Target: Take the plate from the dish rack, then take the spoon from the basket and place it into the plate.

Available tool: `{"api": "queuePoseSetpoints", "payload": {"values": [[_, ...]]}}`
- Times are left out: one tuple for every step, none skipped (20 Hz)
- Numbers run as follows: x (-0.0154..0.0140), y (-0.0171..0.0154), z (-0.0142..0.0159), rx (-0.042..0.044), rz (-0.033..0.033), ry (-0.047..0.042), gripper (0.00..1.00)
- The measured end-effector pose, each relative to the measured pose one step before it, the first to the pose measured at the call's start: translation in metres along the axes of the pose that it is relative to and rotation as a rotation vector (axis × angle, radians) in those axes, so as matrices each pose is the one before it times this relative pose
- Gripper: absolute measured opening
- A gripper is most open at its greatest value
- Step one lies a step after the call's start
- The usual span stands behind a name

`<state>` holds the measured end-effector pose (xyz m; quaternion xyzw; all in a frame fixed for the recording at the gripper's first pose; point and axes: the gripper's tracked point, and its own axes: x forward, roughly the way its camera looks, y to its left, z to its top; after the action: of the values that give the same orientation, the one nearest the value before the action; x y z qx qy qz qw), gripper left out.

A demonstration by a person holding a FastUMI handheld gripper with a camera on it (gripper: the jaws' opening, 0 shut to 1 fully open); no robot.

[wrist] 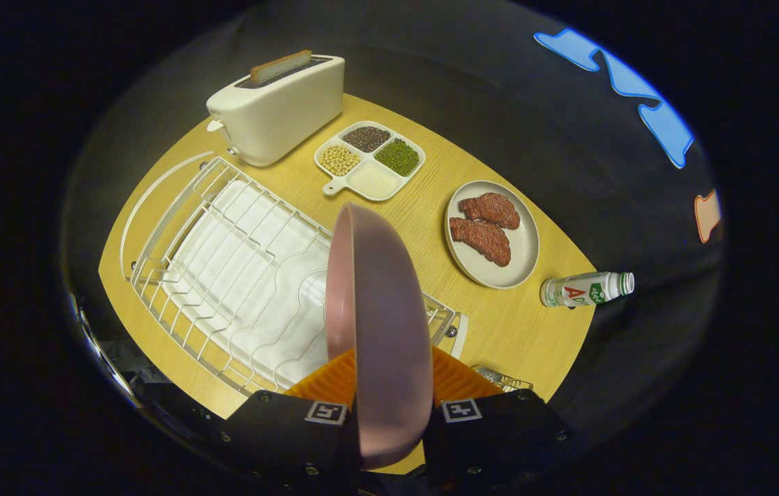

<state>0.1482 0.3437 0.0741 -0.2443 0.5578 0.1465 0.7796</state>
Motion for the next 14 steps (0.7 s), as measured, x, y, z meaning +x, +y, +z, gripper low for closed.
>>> {"api": "queuePoseSetpoints", "payload": {"values": [[-0.00067, -0.0018, -0.00333, 0.01019, 0.01755, -0.00371, 0.36], [-0.00788, -0.00798, 0.00746, 0.01935, -0.00129, -0.02392, 0.36], [0.00912, 0.0027, -0.01427, 0.02264, 0.03254, 0.01327, 0.28], [-0.00438, 0.00247, -0.00691, 0.0323, 0.03164, 0.01829, 0.29], [0.00607, 0.00213, -0.00598, 0.0341, 0.0334, 0.00329, 0.28], [-0.00031, 0.00192, -0.00515, 0.02103, 0.03001, 0.00081, 0.29], [-0.00218, 0.0004, -0.00616, 0.01409, 0.02758, -0.00053, 0.29], [-0.004, 0.00242, -0.00461, 0.02296, 0.03872, -0.00546, 0.28], [-0.00589, 0.00612, -0.00811, 0.03603, 0.04776, 0.00013, 0.29], [-0.00762, 0.00717, -0.00815, 0.04724, 0.05992, 0.00301, 0.29], [-0.007, 0.00935, -0.01128, 0.04477, 0.06559, 0.00786, 0.28], [-0.00668, 0.00825, -0.01148, 0.03434, 0.05933, 0.00557, 0.28], [-0.00591, 0.0059, -0.0125, 0.01717, 0.04799, 0.00259, 0.28], [-0.00407, 0.0023, -0.01266, 0.00842, 0.03531, 0.00064, 0.28]]}}
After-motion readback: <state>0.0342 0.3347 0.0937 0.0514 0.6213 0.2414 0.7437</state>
